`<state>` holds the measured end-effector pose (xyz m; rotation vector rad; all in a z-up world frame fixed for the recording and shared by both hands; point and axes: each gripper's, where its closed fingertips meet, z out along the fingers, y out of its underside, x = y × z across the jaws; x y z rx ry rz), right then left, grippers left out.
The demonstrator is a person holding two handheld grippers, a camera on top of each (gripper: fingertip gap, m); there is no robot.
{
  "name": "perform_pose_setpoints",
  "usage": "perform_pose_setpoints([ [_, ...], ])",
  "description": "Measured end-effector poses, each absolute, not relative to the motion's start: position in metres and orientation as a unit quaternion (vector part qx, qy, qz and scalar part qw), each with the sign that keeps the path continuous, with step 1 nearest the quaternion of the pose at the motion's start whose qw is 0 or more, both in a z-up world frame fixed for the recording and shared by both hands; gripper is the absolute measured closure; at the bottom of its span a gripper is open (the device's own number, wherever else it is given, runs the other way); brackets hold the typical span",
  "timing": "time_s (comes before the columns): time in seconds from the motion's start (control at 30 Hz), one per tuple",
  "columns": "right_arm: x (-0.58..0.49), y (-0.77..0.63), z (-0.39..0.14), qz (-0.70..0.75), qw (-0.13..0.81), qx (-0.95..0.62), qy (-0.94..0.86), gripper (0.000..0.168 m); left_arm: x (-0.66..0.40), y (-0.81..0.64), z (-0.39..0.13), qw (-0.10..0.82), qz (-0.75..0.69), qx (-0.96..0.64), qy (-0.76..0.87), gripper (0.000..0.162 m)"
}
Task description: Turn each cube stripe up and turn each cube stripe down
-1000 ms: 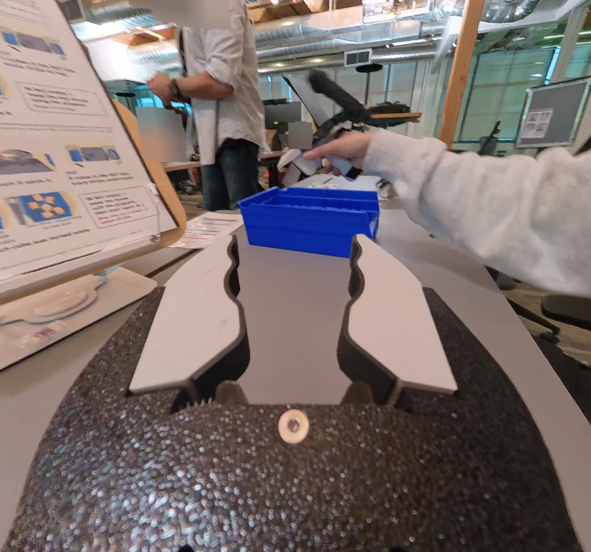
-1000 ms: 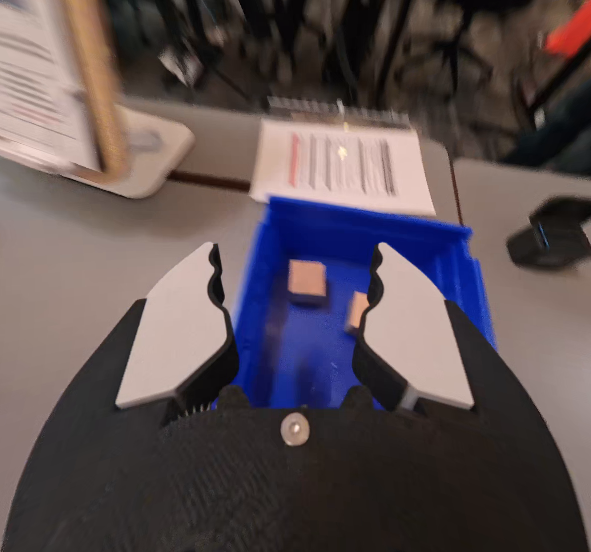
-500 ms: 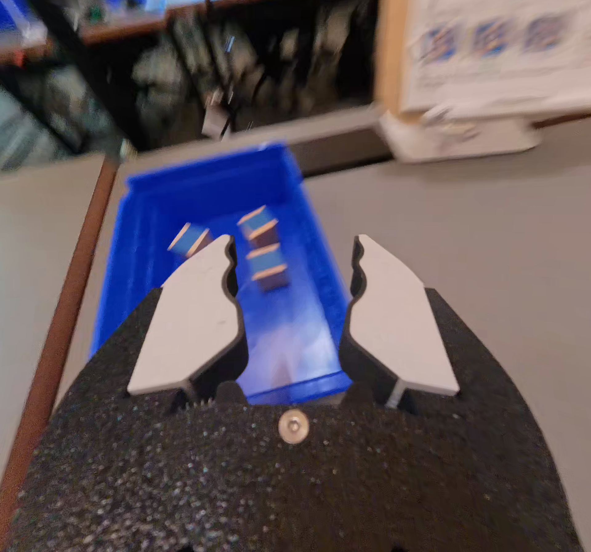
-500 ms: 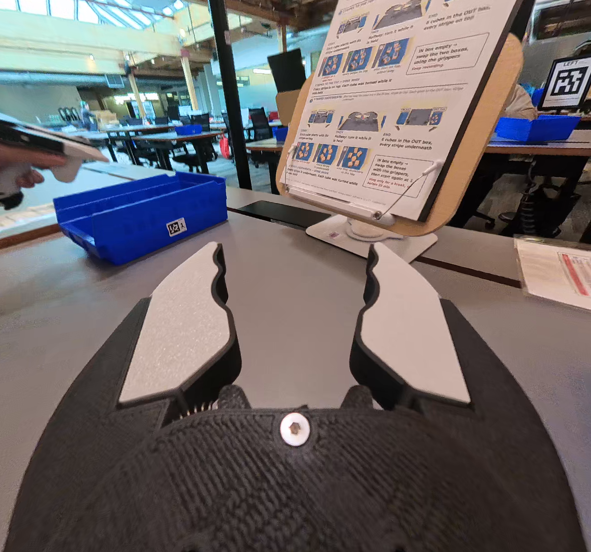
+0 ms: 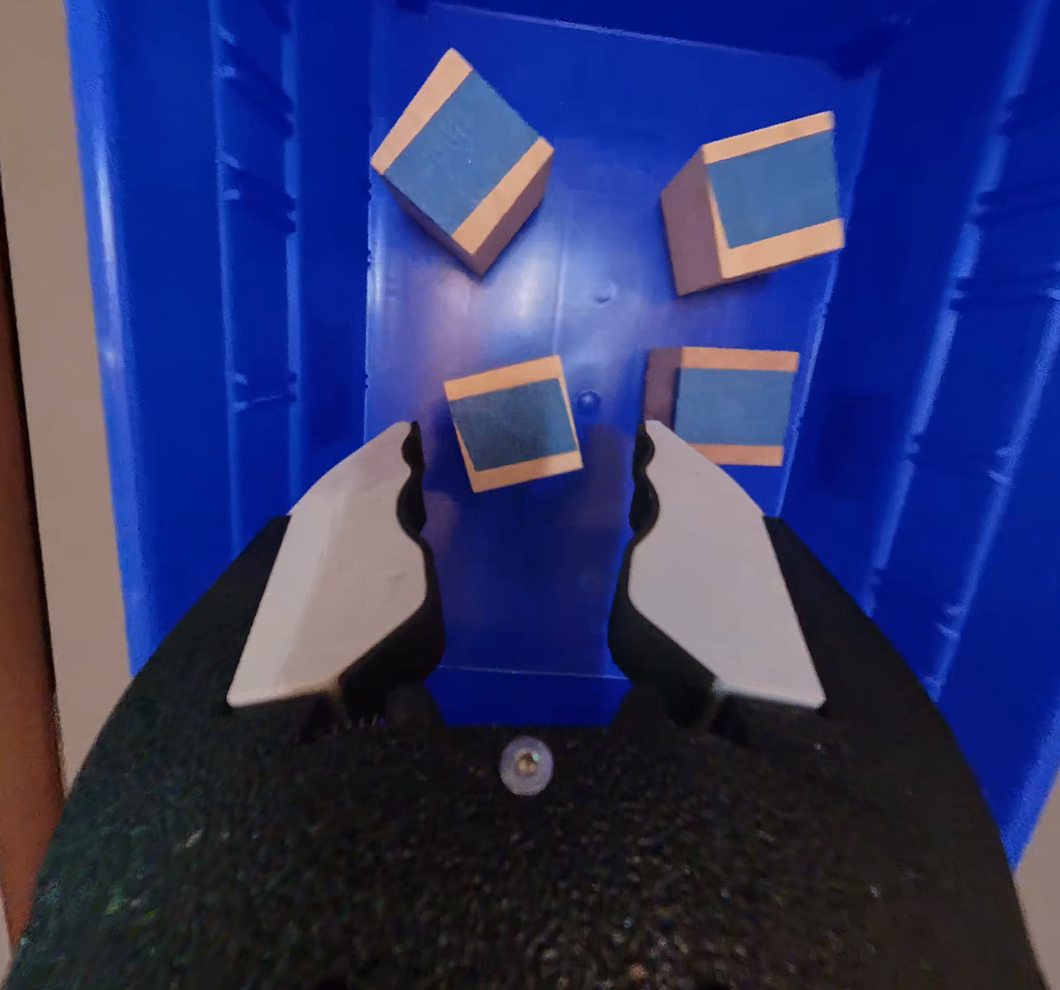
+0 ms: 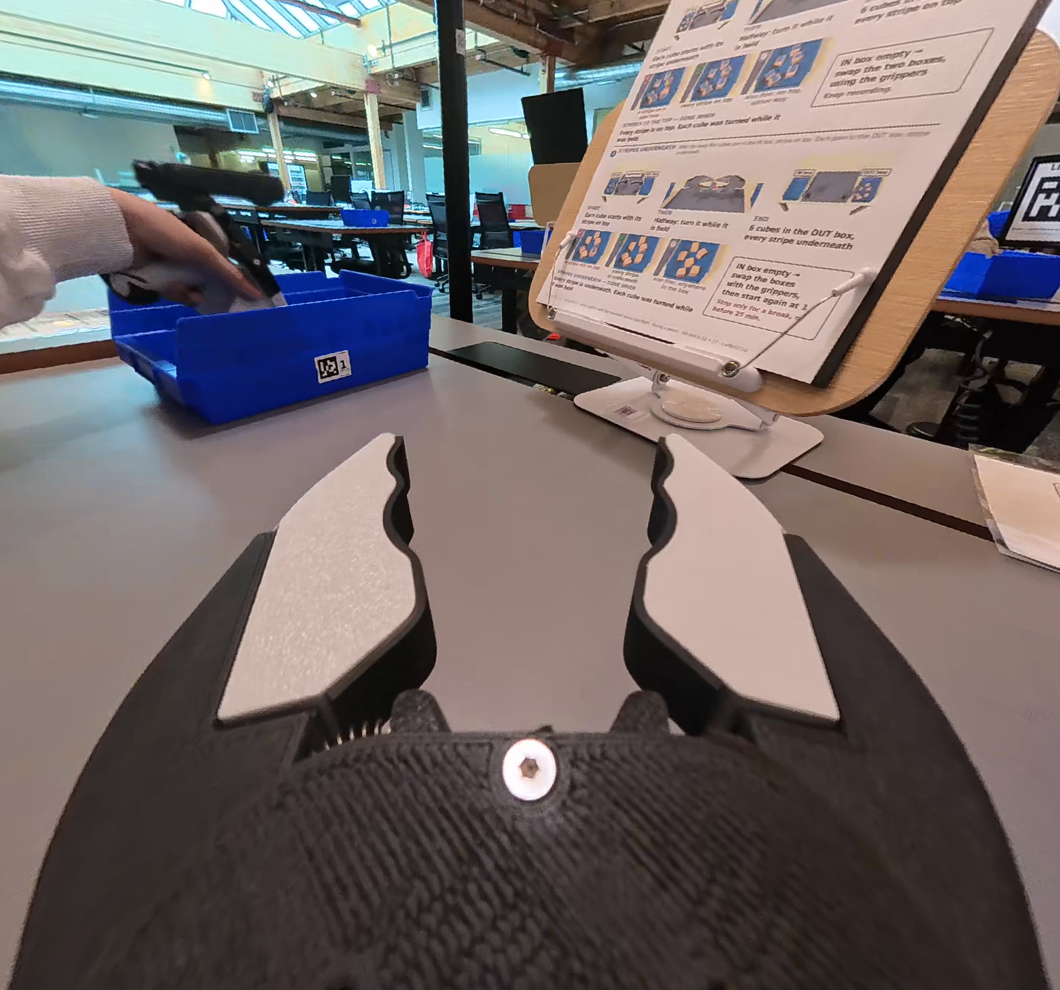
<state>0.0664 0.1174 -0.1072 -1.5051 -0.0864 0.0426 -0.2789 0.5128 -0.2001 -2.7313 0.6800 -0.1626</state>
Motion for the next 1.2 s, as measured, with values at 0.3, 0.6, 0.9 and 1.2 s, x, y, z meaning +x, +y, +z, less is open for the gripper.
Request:
perform_pose_setpoints([
  [0.3, 0.063, 0.116, -0.108, 0.019, 0.727, -0.685, -0.049, 0.081, -0.283, 0.521, -0.222, 0.129, -0.032, -0.970, 0.202, 0.108],
  [0.6, 0.063, 0.115, -0.110, 0.025, 0.724, -0.688, -0.045, 0.083, -0.283, 0.514, -0.212, 0.135, -0.045, -0.966, 0.214, 0.116],
  [0.9, 0.052, 0.124, -0.122, 0.084, 0.691, -0.717, -0.036, 0.073, -0.208, 0.460, -0.075, 0.292, -0.361, -0.847, 0.259, 0.117],
  [1.2, 0.005, 0.122, -0.062, 0.253, 0.705, -0.663, -0.016, 0.081, -0.116, 0.310, 0.006, 0.329, -0.558, -0.643, 0.409, 0.117],
])
